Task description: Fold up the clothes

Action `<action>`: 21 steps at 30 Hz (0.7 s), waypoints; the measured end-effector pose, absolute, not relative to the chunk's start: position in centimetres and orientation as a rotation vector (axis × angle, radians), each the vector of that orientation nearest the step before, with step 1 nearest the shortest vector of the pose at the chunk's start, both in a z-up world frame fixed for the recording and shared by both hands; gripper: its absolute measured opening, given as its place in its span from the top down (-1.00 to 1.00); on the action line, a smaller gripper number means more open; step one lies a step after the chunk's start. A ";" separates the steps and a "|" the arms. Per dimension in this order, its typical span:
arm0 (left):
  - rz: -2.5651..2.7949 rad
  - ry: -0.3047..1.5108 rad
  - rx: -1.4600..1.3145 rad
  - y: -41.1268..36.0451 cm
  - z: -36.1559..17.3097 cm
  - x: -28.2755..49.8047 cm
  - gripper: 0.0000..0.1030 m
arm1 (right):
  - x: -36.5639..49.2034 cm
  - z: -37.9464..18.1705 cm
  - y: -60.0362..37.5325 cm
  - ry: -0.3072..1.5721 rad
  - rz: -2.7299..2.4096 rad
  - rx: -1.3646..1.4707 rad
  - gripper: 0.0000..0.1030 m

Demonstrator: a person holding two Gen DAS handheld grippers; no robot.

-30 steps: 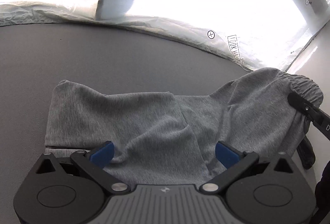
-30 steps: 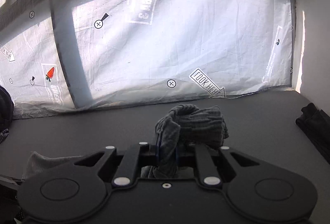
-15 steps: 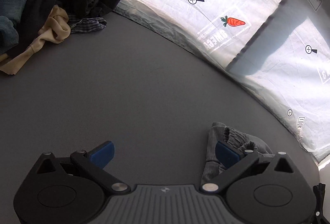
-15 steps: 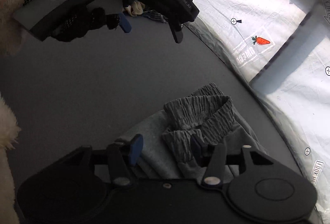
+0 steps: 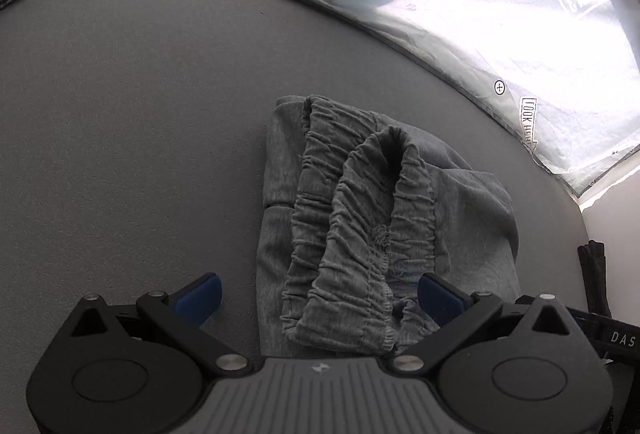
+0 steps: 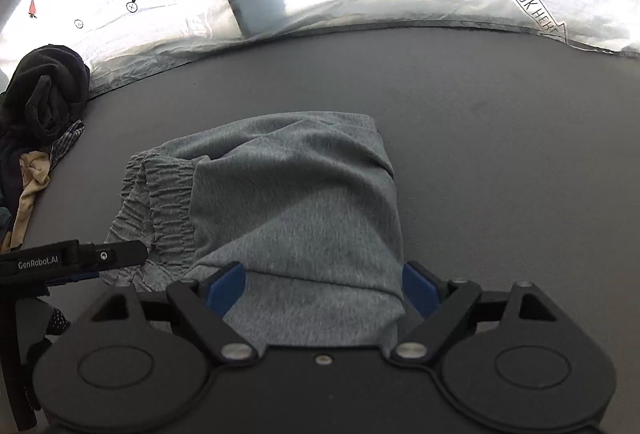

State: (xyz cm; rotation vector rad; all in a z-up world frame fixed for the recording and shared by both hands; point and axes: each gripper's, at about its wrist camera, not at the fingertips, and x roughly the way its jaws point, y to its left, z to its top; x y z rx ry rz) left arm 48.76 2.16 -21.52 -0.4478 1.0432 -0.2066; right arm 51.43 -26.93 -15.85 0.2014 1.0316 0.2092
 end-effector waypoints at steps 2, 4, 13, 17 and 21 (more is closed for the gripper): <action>-0.209 1.039 -0.436 1.7 -21.6 48.8 -1.00 | 52.1 -17.0 -27.8 1.057 0.194 0.246 -0.68; -0.209 1.037 -0.424 1.3 -21.6 48.8 -1.00 | 52.8 -18.1 -28.4 1.072 0.203 0.282 -0.68; -0.241 1.068 -0.457 0.8 -21.6 49.8 -0.98 | 53.2 -19.8 -27.6 1.065 0.292 0.382 -0.72; -0.315 1.097 -0.516 0.5 -21.6 50.6 -0.95 | 52.6 -19.6 -25.8 1.072 0.345 0.306 -0.63; -0.234 1.092 -0.478 0.0 -21.1 50.0 -0.31 | 52.0 -18.9 -25.2 1.082 0.378 0.260 0.37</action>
